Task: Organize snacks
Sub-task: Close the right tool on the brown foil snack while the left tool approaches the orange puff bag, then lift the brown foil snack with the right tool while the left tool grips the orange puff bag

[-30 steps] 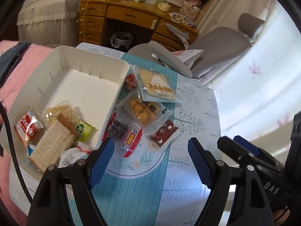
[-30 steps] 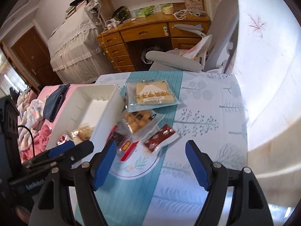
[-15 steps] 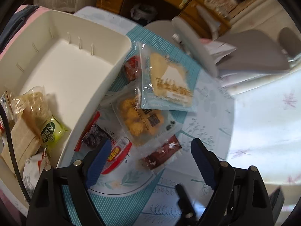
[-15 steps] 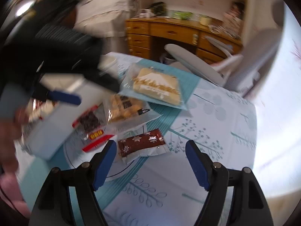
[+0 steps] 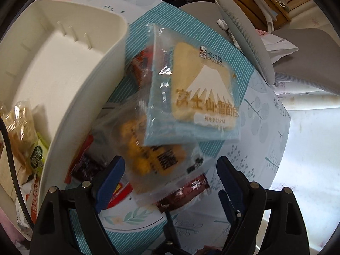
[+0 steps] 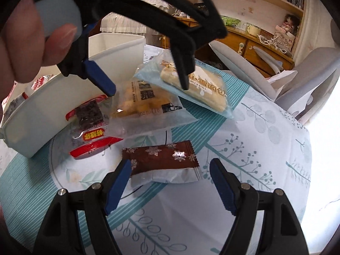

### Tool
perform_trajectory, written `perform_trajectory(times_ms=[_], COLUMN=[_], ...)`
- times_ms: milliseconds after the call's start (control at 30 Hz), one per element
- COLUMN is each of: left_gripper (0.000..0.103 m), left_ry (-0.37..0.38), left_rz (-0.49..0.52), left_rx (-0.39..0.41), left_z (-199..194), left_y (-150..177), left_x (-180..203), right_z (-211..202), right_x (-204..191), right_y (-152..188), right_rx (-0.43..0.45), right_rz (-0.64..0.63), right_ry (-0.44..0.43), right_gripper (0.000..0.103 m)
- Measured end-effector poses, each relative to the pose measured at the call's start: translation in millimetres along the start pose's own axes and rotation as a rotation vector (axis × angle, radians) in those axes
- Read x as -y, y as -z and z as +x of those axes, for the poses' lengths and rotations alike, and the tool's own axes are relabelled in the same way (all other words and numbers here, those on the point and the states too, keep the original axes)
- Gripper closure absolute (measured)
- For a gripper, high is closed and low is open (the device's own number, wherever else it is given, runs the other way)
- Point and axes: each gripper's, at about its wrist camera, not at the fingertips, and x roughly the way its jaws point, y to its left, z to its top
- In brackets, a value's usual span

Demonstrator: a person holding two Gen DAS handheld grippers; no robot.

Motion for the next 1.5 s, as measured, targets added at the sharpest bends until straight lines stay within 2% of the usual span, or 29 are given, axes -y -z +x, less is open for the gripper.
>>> perform_trajectory(times_ms=[200,367,500,633,667,867,933,1000,1033,1100,1300,1500], left_gripper=[0.009,0.005,0.002,0.001,0.001,0.001,0.006,0.019,0.022,0.029,0.037,0.047], left_ry=[-0.027,-0.089,-0.095,-0.161,-0.18,-0.216,-0.239,-0.265,-0.275,-0.262,-0.222,-0.177], left_rz=[0.016,0.054,0.057,0.116,0.129,0.136,0.141,0.147,0.144,0.136,0.123,0.115], left_rx=[0.013,0.007,0.005,-0.012,-0.008,0.023,0.04,0.049,0.064,0.077,0.084,0.079], left_z=[9,17,20,28,29,31,31,31,28,23,14,3], left_y=[-11,-22,-27,-28,-28,-29,-29,-29,-30,-30,-30,-24], left_x=[9,14,17,27,30,33,35,37,34,30,18,6], right_z=[10,18,21,24,25,23,22,19,17,15,9,1], right_x=[-2,-2,-2,1,1,4,2,0,-2,-5,-12,-15], right_y=[-1,-2,-2,-3,-3,-4,-3,-2,-1,0,2,9], right_rx=[-0.006,-0.011,-0.019,-0.026,-0.028,-0.027,-0.028,-0.03,-0.03,-0.034,-0.05,-0.104], right_rz=[-0.007,0.002,0.024,0.035,0.035,0.028,0.031,0.03,0.03,0.042,0.06,0.118], right_ry=[-0.012,-0.038,-0.065,-0.075,-0.076,-0.084,-0.088,-0.089,-0.092,-0.094,-0.091,-0.096], right_gripper=[0.025,0.025,0.025,0.025,0.026,0.052,0.055,0.064,0.067,0.069,0.075,0.077])
